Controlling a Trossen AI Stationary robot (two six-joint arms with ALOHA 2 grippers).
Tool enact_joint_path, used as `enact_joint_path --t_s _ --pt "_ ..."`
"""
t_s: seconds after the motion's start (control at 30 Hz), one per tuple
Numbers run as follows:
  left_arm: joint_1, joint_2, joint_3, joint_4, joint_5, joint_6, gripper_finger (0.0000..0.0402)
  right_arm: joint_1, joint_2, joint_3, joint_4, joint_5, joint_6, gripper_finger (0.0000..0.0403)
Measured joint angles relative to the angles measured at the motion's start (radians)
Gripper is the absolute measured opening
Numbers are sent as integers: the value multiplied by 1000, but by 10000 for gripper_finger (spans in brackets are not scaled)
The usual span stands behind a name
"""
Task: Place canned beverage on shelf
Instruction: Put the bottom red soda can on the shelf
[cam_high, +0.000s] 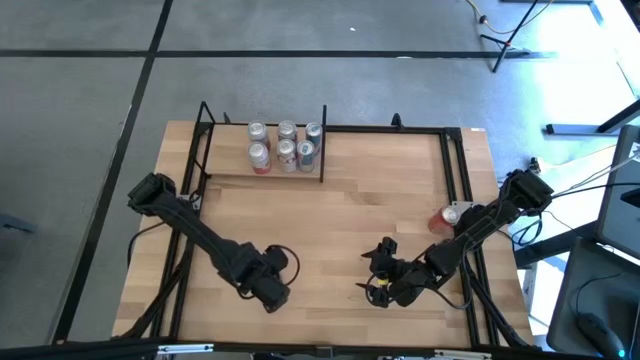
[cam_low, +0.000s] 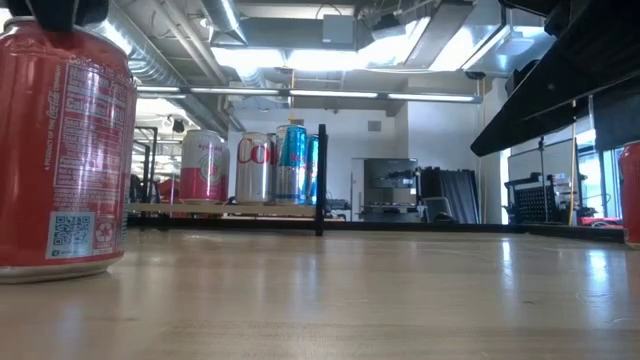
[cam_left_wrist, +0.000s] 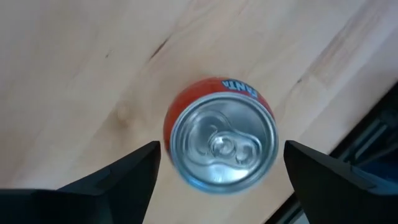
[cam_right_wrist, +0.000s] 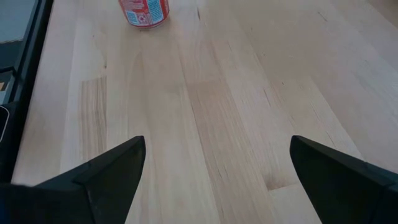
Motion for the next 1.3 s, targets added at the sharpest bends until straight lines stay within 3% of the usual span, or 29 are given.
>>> enact_joint_path --t_s 0.33,0.43,0.5,0.73,1.0,1.1,1.3 --pt "-15 -2 34 -50 -11 271 324 0 0 0 0 0 0 383" --pt "-18 -4 34 -50 39 428 324 0 0 0 0 0 0 383" --pt "-18 -20 34 -90 40 450 324 0 0 0 0 0 0 383" --pt "-66 -118 35 -130 -182 461 324 0 0 0 0 0 0 383" --pt "-213 -185 -93 -144 -389 238 324 0 21 0 2 -13 7 383" --pt "-273 -184 -183 -78 -445 165 324 0 42 0 6 -19 9 383" --pt "-364 -201 -366 159 -544 161 324 0 56 0 28 -7 -8 383"
